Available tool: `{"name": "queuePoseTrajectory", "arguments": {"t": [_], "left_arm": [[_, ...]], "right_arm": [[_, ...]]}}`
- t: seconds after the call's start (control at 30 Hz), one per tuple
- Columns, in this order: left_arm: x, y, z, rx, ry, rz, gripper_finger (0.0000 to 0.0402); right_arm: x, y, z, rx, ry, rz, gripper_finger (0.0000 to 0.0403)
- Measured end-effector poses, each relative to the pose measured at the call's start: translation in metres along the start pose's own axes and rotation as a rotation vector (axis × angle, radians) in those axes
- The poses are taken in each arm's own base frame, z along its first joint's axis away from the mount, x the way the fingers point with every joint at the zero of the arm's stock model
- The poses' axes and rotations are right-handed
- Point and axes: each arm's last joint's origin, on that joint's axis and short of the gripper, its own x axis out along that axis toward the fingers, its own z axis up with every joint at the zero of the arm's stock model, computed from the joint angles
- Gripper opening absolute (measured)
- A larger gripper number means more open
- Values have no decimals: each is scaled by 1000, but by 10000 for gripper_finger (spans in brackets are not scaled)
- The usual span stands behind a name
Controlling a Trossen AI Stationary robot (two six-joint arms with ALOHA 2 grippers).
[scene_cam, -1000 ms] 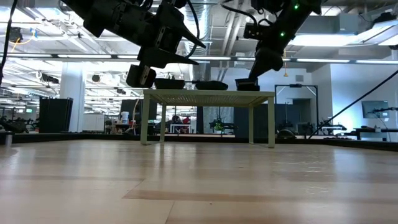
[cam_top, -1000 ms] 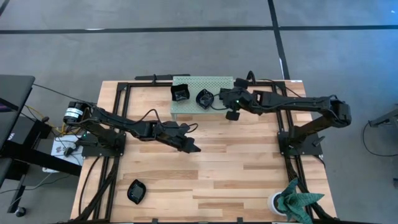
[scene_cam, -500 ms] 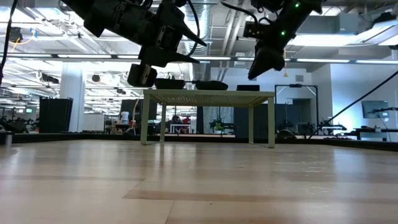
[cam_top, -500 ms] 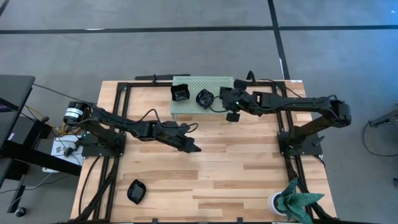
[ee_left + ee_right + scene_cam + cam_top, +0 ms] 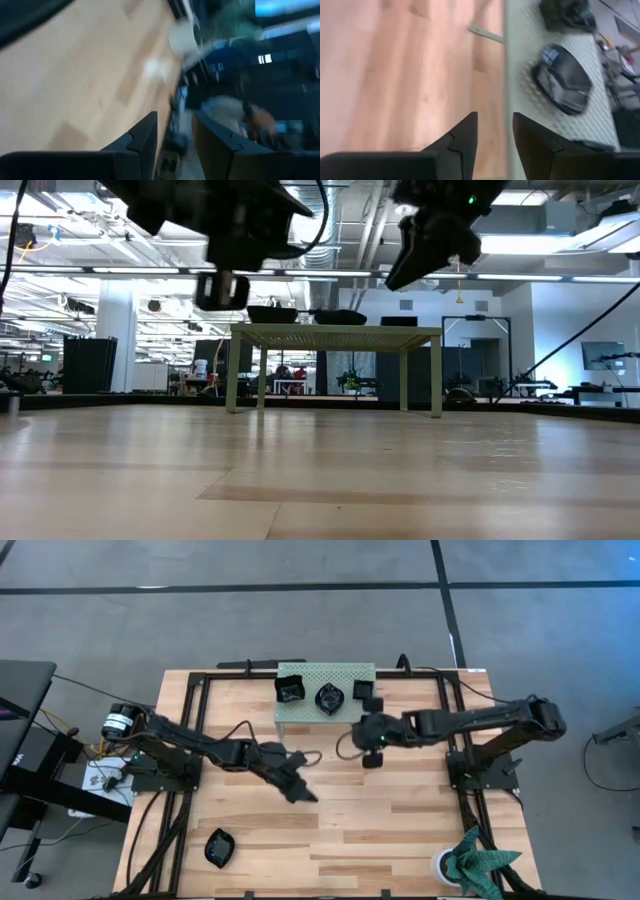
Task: Pick & Place Mini shaped plates
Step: Stack the leaf-shaped plate on the leaf-shaped plate on the shelf
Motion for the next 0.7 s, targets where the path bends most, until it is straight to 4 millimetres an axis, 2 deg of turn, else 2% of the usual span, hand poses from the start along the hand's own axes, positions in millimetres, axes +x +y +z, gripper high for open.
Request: {"name": "queuePoseTrajectory", "arguments": {"t": [0.1,0.2,0.37,0.5,0.7], "left_arm": [[3,-1,-17,-35,106,37,122],[4,6,-38,-105,187,181,122],[1,14,-59,-174,189,379,118],[-3,9,-65,-249,184,393,96],[-19,-11,-75,-339,188,346,74]], "right_arm": [[-6,14,6,-4,-37,30,118],[-11,23,9,-11,-57,51,118],[-13,27,11,-22,-71,61,118],[-12,26,10,-18,-69,58,118],[-11,23,10,-11,-64,52,118]]}}
